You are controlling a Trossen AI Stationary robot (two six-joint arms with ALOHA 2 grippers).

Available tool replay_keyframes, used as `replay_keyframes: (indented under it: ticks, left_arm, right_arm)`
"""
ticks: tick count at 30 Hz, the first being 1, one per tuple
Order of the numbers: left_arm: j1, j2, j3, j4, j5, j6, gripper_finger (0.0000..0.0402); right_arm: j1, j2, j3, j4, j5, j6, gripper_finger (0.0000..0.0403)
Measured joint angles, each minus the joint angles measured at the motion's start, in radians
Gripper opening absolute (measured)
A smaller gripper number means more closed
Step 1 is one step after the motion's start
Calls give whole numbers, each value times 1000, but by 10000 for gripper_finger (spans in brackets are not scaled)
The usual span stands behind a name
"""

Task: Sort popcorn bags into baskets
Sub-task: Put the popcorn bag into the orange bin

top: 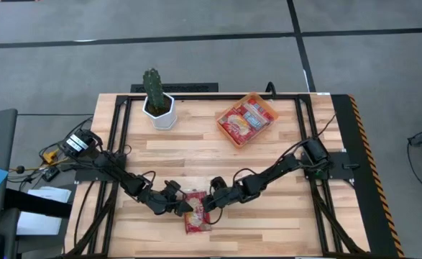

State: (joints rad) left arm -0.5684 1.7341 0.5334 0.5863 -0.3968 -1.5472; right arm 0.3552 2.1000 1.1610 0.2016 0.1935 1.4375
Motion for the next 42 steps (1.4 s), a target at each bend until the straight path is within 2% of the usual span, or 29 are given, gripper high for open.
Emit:
replay_keyframes:
  ticks: [8, 11, 14, 16, 21, 25, 30, 36, 42]
  left_arm:
    - [2, 4, 49, -64, -6, 80, 280]
    - [3, 4, 54, -64, -6, 92, 280]
    - [3, 4, 54, -64, -5, 89, 280]
    - [3, 4, 54, -61, -4, 87, 280]
    - [3, 2, 55, -52, -1, 78, 280]
    - [3, -15, 54, -48, 11, 80, 280]
    - [20, -62, 54, -43, -16, 120, 280]
    - [85, -92, 73, 9, 45, 179, 280]
    - [165, -141, 96, 5, 62, 251, 280]
  right_arm:
    - [-4, 48, 109, -88, -30, -32, 128]
    - [-4, 45, 115, -120, -32, -34, 91]
    - [-4, 33, 114, -145, -36, -77, 30]
    - [-5, 31, 114, -145, -37, -90, 12]
    - [-6, 26, 114, -145, -38, -90, 6]
    - [-14, -31, 113, -195, -39, -137, 5]
    - [-55, -143, 114, -378, -37, -244, 4]
    - [-144, -288, 113, -539, -32, -402, 3]
    - [-257, -421, 119, -707, -32, -550, 3]
